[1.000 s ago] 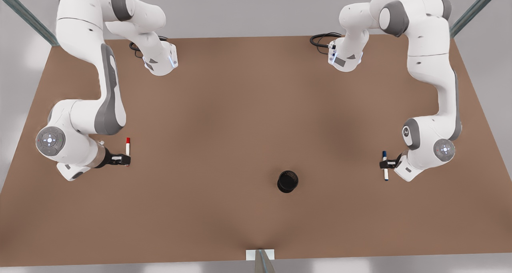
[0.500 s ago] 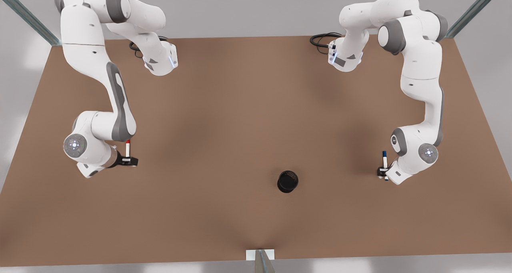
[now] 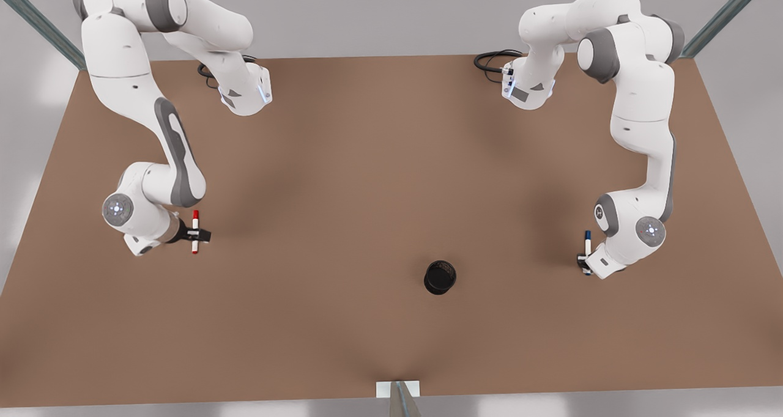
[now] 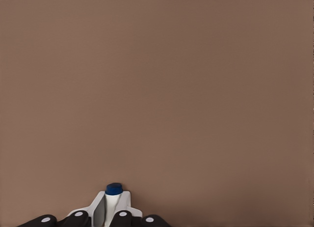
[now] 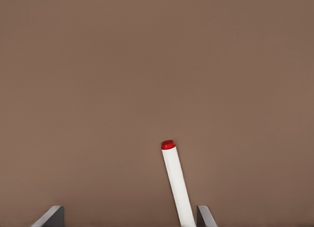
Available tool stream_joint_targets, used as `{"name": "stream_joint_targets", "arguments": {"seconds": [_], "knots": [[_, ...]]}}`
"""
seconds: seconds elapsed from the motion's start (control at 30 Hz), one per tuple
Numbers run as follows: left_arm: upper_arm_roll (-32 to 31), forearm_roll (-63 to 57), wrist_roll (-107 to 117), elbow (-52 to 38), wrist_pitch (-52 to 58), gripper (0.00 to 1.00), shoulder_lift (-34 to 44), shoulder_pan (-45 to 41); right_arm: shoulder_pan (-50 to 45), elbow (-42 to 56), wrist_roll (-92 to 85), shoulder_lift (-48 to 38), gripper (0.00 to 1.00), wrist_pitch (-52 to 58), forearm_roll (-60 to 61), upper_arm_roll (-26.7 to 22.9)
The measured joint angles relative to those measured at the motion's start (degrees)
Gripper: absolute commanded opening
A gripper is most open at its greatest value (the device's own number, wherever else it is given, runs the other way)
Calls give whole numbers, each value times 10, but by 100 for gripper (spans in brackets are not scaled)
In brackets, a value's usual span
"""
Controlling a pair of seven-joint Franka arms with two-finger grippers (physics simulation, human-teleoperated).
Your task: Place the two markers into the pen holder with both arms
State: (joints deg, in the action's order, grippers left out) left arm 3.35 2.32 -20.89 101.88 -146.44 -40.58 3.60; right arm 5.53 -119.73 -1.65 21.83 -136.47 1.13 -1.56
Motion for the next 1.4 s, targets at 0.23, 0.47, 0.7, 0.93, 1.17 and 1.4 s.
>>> {"name": "stream_joint_targets", "arguments": {"seconds": [0.23, 0.47, 0.7, 0.93, 1.17, 1.4], "knots": [[-31, 40, -3, -4, 43, 25, 84, 1, 17, -2, -32, 42, 100, -48, -10, 2], [-200, 185, -3, -46, 81, 26, 129, -4, 25, 0, -74, 60, 84, -64, -30, 2], [-272, 255, -20, -168, 42, 26, 49, -95, 24, 0, -105, 72, 70, -69, -42, 2], [-284, 318, -95, -181, -72, 27, -7, -74, 26, -1, -130, 78, 58, -71, -44, 2], [-286, 408, -217, -143, -113, 27, -5, -62, 26, -1, -149, 79, 45, -72, -43, 2], [-286, 437, -328, -125, -136, 100, -7, -71, 30, 0, -168, 79, 28, -72, -40, 3]]}}
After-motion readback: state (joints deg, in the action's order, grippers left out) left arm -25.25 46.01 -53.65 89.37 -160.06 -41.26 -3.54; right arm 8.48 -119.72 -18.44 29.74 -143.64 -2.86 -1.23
